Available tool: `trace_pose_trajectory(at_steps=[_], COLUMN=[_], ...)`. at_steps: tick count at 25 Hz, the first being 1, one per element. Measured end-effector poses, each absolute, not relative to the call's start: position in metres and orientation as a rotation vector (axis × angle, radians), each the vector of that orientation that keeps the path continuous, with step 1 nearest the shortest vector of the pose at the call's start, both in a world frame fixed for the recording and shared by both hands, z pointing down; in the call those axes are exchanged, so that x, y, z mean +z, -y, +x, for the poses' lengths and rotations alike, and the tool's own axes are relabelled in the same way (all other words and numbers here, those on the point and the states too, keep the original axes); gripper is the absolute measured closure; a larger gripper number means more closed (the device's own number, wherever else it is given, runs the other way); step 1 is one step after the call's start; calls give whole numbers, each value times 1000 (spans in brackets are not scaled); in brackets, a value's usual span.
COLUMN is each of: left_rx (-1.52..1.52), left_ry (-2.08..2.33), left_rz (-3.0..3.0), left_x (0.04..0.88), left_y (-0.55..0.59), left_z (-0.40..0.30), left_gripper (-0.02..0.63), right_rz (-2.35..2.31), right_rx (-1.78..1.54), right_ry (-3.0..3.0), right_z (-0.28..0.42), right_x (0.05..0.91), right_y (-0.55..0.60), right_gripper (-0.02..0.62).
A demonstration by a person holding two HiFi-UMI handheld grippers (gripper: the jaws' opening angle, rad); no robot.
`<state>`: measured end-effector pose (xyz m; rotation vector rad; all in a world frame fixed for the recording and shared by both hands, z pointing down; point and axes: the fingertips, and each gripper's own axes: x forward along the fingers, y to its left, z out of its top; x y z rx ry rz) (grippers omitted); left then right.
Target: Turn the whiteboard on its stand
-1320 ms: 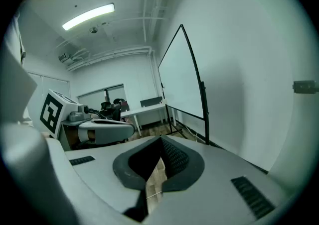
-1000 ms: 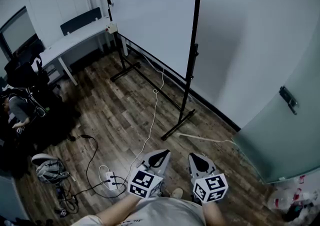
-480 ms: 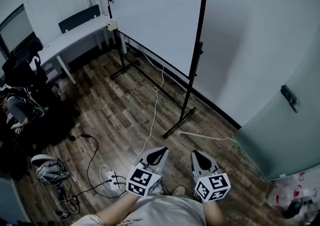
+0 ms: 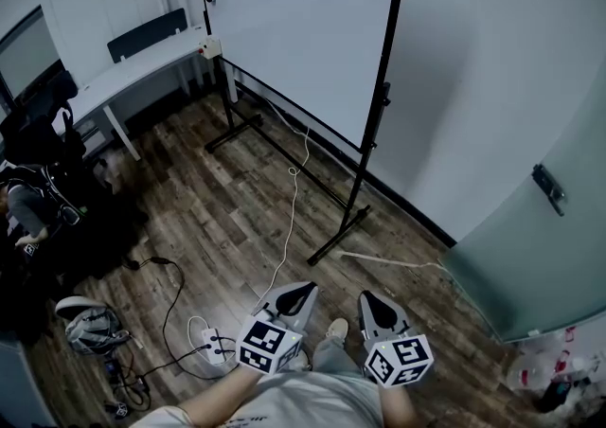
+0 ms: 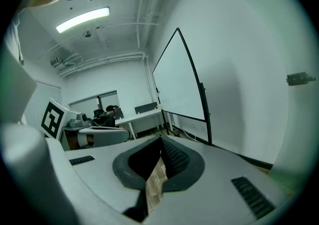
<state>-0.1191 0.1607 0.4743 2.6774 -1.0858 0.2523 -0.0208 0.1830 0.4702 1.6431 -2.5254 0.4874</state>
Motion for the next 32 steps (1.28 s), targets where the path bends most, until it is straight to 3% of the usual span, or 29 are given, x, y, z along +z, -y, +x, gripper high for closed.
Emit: trace_pose_trajectory(at_steps=[32], left_rx=[211], left_ry=[1207], left_rz=[2670], left_x=[457], left_y=[91], left_z=[-5], left_gripper=[595], right_rz=[1484], right_rx=[395], right_ry=[2621], right_z=[82], right_x=[457], right_y=[80], right_gripper=[588])
